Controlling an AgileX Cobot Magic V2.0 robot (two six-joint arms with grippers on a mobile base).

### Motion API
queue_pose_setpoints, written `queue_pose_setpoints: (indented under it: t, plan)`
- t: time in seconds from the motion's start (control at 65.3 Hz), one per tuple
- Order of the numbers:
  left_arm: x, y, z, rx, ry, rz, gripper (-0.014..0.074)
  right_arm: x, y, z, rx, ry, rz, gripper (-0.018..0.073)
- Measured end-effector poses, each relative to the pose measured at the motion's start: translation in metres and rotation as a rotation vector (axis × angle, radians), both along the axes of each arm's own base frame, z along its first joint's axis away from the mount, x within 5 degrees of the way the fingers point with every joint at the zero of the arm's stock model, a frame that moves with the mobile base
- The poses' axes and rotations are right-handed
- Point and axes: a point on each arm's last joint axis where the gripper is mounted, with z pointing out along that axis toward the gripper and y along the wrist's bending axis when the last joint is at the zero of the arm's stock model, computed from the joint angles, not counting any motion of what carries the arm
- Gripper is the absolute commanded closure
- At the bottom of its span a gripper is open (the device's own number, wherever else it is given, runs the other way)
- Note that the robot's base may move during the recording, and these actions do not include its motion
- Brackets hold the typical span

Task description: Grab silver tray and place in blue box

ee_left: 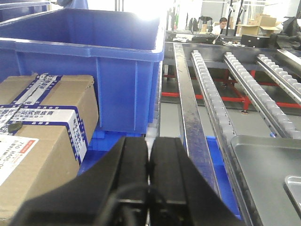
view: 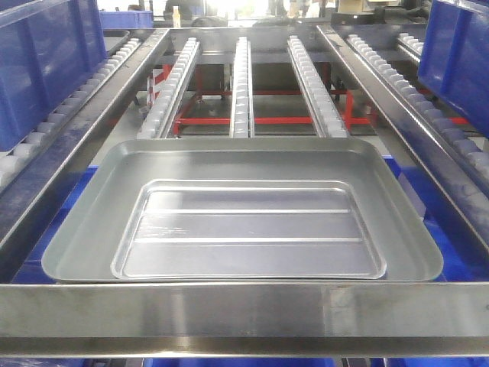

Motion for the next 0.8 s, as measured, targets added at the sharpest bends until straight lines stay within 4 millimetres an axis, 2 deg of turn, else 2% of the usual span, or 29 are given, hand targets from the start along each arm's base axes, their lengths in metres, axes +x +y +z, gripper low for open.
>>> queue_pose_setpoints:
  t: [0.796]
  plan:
    - [0.0, 0.0, 0.0, 0.0, 0.0, 0.0, 0.0604, 0.0, 0.0, 0.0003, 0.0, -0.004, 0.0, 0.0503]
